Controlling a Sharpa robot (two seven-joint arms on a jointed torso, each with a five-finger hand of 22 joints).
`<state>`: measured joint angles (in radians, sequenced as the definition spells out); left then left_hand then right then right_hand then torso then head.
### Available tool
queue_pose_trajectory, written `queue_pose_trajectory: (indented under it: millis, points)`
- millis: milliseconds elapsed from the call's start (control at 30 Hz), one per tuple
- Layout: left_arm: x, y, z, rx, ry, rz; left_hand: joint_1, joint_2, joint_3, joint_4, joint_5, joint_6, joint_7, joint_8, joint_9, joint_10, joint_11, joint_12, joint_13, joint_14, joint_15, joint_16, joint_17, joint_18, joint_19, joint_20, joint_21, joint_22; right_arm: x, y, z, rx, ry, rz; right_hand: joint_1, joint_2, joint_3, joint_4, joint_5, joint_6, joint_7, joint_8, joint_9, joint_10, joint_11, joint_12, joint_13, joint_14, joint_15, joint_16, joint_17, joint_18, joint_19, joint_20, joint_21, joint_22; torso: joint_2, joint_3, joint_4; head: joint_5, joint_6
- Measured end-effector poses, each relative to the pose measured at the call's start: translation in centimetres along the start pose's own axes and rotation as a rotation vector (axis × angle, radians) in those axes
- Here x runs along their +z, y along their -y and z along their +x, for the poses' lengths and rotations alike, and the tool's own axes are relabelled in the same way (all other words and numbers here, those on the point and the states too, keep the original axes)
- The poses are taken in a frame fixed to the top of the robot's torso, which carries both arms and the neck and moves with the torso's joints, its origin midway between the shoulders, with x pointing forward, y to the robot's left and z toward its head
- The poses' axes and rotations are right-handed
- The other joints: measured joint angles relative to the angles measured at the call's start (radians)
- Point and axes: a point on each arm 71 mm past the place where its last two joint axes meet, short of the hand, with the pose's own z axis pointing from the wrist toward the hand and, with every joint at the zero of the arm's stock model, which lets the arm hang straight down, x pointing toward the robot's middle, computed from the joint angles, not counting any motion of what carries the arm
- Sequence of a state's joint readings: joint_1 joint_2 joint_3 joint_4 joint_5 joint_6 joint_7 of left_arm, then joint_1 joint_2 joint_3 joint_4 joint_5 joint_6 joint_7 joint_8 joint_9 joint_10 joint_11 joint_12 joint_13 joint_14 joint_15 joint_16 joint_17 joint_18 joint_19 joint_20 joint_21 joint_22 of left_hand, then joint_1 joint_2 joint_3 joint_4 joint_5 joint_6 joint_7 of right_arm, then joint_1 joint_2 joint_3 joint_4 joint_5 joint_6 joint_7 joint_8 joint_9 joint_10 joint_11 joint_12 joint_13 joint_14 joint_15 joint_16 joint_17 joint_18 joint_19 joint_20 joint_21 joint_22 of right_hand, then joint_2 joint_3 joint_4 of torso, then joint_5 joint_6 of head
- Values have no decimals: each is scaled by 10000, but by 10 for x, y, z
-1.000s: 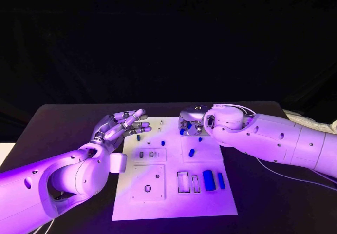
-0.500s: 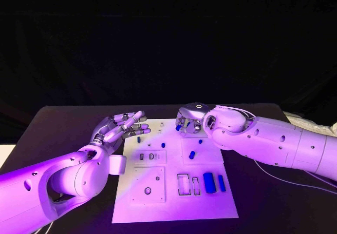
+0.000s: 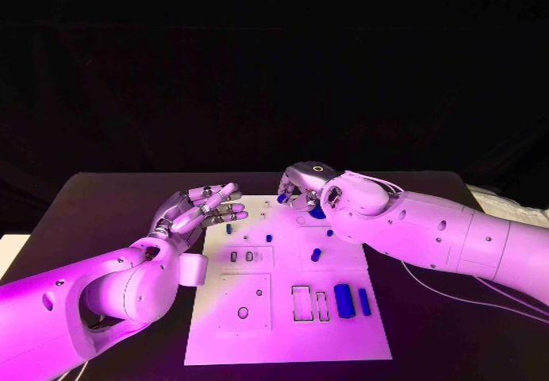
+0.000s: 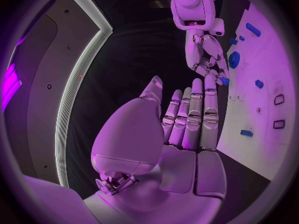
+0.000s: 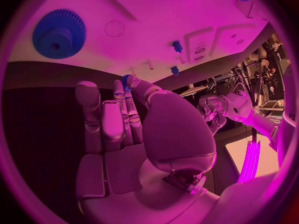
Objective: Assemble the parts on the task board
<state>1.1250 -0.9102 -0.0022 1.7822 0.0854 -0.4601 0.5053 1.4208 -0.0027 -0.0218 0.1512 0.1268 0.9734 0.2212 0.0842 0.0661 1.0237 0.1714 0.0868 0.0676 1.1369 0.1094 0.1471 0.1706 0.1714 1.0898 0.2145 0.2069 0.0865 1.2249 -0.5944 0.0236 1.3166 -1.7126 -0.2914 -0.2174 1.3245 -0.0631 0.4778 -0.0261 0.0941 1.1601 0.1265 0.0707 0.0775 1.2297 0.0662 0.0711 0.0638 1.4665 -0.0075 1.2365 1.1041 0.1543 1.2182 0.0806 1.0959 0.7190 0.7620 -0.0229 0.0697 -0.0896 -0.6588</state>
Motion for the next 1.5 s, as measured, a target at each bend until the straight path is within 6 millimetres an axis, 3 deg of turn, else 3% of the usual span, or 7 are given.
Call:
queue_pose_trajectory:
  millis: [500,1133,1233,1300,1367,1433,1500]
  points:
    - [1,3,2,-5,-70,48,0,0,0,0,0,-35,35,0,0,0,0,-37,0,0,0,0,7,-1,0,0,0,0,20,-13,7,150,-46,55,-2,-3,29,30,-41,-9,1,4,0,-2,0,-37,-1,0,1,-1,-9,1,0,0,41,40,49,-26,76,43,10]
    - [1,6,3,4,-119,88,0,0,-1,-54,0,-35,35,0,1,0,0,-36,1,-29,28,0,16,0,0,0,-37,-8,28,-17,12,104,-416,92,-69,-74,27,88,-79,-48,28,1,0,-6,3,-37,-3,-1,1,88,54,1,-1,1,80,89,58,-32,58,94,-21]
    - [1,6,3,7,-122,90,0,0,-1,-54,0,-35,35,0,1,0,0,-36,1,-36,36,0,15,0,0,0,-37,-9,29,-18,12,90,-456,115,-114,-118,24,142,-79,-86,40,-3,2,-80,77,-77,-3,0,1,129,86,1,-1,1,80,69,62,-26,57,102,-26]
    - [1,6,3,8,-125,91,0,0,-1,-55,0,-35,35,1,1,0,0,-36,1,-37,36,0,15,0,0,0,-37,-8,29,-18,13,79,-478,128,-226,-229,16,219,-75,-332,176,-37,145,-358,183,-77,-12,3,15,129,72,1,-97,97,80,-41,64,-26,53,103,-27]
    - [1,6,3,8,-128,89,0,0,0,-54,0,-35,35,1,2,0,0,-36,1,-37,36,0,15,0,0,0,-37,-8,29,-17,15,74,-506,136,-445,-456,-116,329,-66,-1256,366,-56,-46,-1036,344,-77,-21,0,225,-19,-187,0,-413,203,-167,-459,63,-27,52,103,-27]
    - [1,6,3,8,-132,88,0,0,0,-54,0,-35,35,1,2,0,0,-36,1,-37,36,0,15,0,0,0,-36,-8,29,-17,15,90,-497,136,-408,-628,-348,321,-66,-1975,392,-66,-130,-1633,422,-77,-21,0,256,-330,-600,1,-768,281,-502,-988,63,-28,51,104,-21]
    - [1,6,3,10,-133,87,0,0,-1,-54,0,-35,34,1,2,0,0,-36,1,-36,36,0,25,0,0,0,-36,-8,29,-17,15,122,-440,121,-355,-680,-535,308,-66,-2274,438,-66,-134,-1989,491,-77,-21,-15,313,-596,-950,11,-1023,330,-767,-1403,64,-28,52,104,-15]
